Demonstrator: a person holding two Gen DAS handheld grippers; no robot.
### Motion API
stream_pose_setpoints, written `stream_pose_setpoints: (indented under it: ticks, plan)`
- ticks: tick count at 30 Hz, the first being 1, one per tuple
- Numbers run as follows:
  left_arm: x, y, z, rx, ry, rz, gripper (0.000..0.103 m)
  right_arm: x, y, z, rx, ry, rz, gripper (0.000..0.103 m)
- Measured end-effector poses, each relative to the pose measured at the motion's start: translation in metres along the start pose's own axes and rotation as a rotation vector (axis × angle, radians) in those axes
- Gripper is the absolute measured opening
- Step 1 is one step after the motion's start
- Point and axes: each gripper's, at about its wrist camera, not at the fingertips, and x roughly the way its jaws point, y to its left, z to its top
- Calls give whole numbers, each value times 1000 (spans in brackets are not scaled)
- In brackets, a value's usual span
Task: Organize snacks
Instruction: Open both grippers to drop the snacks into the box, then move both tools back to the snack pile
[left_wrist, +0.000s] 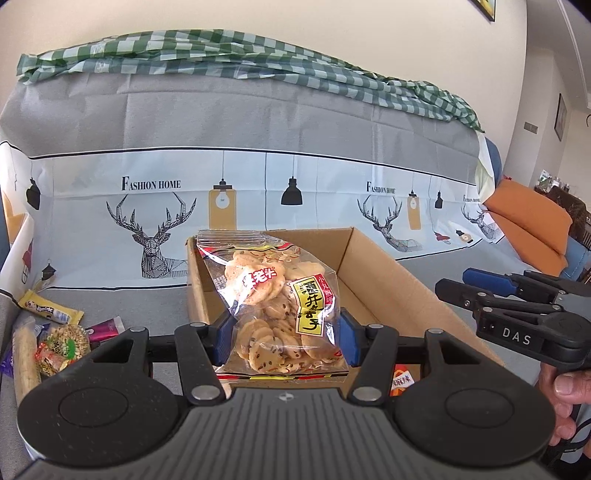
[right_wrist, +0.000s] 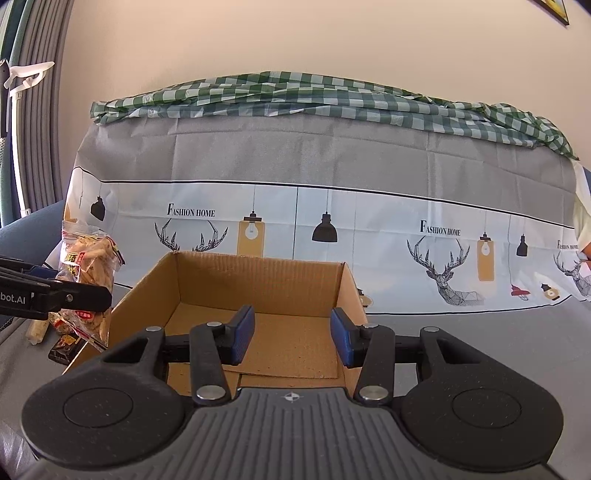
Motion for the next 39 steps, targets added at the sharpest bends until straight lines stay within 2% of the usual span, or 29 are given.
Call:
stream_pose_setpoints:
  ticks: [4,6,9,16,20,26,31,35,38,39]
  plan:
    - [1,-2,-1,-9,4,-69,62,0,1,-1,-4,1,3,47]
    - [1,-8,-2,11,11,-97,75,-1,1,-1,-4,-2,-4,50]
    - [-2,-18,-4,71,-16,-99,78,1,1,-3,0,10,-13,58]
    - [1,-18,-6,91,-3,-73,77,4,2,-4,-7,24,-33,64]
    - [4,-13,-7,85,17,-67,68,8,3,-6,-15,37,-52,66]
    - [2,-2,-6,67,42,-96,47,11,7,-8,-22,48,-84,66]
    - [-6,13,-8,66,52,-79,38,11,20,-6,-23,33,-96,65]
    - [-17,34,-10,30,55,-49,36,11,39,-1,-22,10,-80,55]
    - [-24,53,-11,-13,62,-23,36,12,57,3,-14,-3,-49,42]
    - [-27,60,-12,-31,64,-13,36,12,64,4,-7,-6,-38,41]
